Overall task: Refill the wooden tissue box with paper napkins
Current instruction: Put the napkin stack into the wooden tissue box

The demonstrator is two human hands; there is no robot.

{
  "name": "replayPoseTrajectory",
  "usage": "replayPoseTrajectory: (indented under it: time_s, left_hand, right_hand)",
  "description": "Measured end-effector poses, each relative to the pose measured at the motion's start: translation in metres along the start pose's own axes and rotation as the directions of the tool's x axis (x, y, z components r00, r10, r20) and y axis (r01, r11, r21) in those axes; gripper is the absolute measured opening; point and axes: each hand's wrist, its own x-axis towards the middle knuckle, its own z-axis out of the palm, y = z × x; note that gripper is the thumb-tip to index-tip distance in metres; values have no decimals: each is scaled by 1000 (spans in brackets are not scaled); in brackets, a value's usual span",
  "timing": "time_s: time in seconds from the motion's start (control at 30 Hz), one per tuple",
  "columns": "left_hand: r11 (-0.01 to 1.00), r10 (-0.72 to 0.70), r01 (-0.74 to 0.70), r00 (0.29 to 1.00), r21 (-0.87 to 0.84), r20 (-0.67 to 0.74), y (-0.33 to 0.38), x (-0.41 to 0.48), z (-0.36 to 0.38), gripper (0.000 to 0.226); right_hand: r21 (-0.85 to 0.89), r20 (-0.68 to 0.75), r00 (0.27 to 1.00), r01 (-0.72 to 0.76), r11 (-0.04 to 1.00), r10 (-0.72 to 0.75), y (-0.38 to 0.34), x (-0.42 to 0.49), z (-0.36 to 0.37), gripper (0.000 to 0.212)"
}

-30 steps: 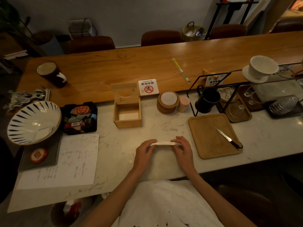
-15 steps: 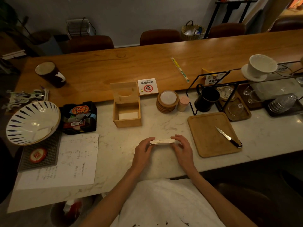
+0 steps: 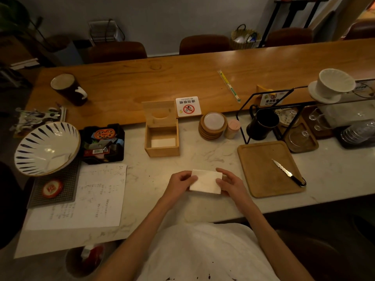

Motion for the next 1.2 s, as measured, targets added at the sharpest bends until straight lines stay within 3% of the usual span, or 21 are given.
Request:
replayPoseTrajectory:
  time_s: [0.13,0.27,0.33,0.4,0.47,0.53,0.6,0.67,0.73,0.8,0.87,0.93,1.0,1.07,1.2]
  left_hand:
    - [962,127,-148,986,231,106,11,-2,-4,22]
    - [928,173,-214,972,305,159,21,-4,-10,19]
    - [920,200,-233,971,314,135,26,-4,-13,18]
    - [925,277,-244,958,292,-78,31,-4,-17,16]
    - [931,349,-265,845,250,-405,38,-3,-28,17]
    - [923,384,-273,689,271,-614,44,6,-50,21]
    - [942,334,-218,646,254,-686,48,23,-77,34]
    - [983,182,-129,758,129,-626,53,41,-103,43]
    - [997,79,-82,896,13,-437,55,54,-120,43]
    - [996,64,-77,956,-34,-287,54,58,-131,41]
    - [992,78,-98,972,-79,-224,52,59,-135,42]
    - [989,80,-105,974,-107,-211,52,60,-137,41]
    - [991,69,-94,971,-99,-228,52,62,-139,41]
    - [991,69,-93,971,-98,-228,50,62,-141,42]
    - [984,91,-120,974,-131,-209,44,60,-143,42]
  right_hand:
    - [-336,230,964,208,919,-135,-20,7,-5,50]
    - [-534,380,920,304,789,-98,-44,15,1,29]
    - [-567,385,918,318,760,-97,-49,20,4,22]
    - [-459,293,951,230,858,-98,-49,24,5,16]
    - [-204,183,983,26,979,12,-47,26,3,17]
    - [59,203,969,-157,986,142,-42,29,1,26]
    - [231,264,944,-261,937,197,-36,32,2,34]
    - [310,316,921,-327,893,227,-34,36,8,40]
    - [316,347,907,-353,880,239,-43,46,16,43]
    - [262,360,906,-327,908,223,-69,60,27,42]
    - [81,348,925,-194,978,155,-113,75,46,37]
    - [-238,336,940,34,971,50,-162,90,74,31]
    - [-529,401,914,288,799,-64,-197,108,110,30]
    - [-698,519,853,463,547,-60,-213,127,148,30]
    - [-815,580,813,577,58,57,-205,155,190,44]
